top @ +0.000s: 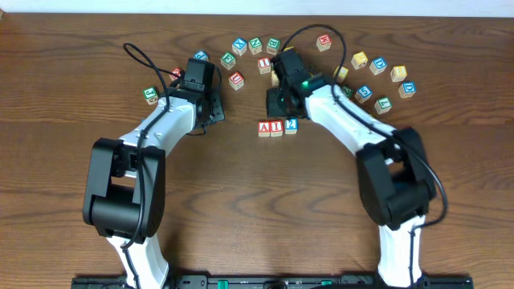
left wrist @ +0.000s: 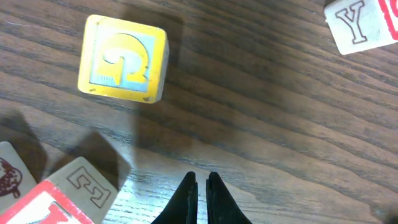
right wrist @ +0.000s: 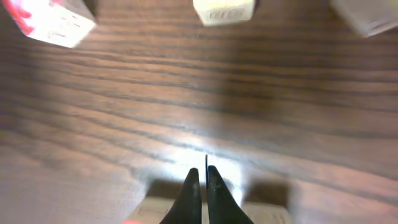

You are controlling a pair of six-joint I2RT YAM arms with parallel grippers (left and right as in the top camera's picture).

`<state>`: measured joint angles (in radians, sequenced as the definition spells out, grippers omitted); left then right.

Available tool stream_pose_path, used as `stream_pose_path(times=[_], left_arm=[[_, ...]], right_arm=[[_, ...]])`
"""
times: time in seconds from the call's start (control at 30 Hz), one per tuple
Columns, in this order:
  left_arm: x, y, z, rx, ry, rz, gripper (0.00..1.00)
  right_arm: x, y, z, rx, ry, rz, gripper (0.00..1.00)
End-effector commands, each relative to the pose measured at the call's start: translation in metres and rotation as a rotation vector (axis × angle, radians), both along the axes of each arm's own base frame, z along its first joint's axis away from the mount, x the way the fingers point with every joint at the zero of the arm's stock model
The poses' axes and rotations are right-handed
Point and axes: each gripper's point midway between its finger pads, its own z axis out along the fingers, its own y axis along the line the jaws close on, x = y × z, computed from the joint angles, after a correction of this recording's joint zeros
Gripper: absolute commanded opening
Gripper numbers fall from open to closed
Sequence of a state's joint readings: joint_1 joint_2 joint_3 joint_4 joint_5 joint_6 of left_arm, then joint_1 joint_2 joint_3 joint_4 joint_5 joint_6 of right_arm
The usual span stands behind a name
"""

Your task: Spell out AI2

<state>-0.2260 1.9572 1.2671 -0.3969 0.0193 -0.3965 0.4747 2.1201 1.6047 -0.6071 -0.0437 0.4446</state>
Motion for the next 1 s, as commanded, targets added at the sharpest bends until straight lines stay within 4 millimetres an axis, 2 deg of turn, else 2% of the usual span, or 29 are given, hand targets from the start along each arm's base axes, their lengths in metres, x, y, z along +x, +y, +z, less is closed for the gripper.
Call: stream_pose_path(times=[0.0,0.2,0.43,0.63,0.97], left_arm=[[-0.005,-0.006,0.003,0.010,-0.002,-0.004,0.07],[-0.008,-0.022,0.003,0.009,-0.004,-0.042,0.07],[-0.006,-0.029,0.005,-0.018,-0.017,-0.023,0.07],[-0.006,-0.030,0.005,-0.022,-0.017,-0.019,0.07],[-0.005,-0.030,0.006,-0.024,-0.024,-0.019,0.07]], right_arm=[[0.005,-0.013,0.044,-0.005,-0.063,-0.042,0.01],[-0.015,-0.036,0.025,-0.080,0.045,-0.067,0.01],[-0.006,-0.031,0.002,-0.071,0.052,-0.050,0.01],[-0.007,-0.026,-0.022,-0.057,0.098,-0.054,0.01],[-0.016,-0.026,-0.029,-0.072,0.128,-0.047,0.01]])
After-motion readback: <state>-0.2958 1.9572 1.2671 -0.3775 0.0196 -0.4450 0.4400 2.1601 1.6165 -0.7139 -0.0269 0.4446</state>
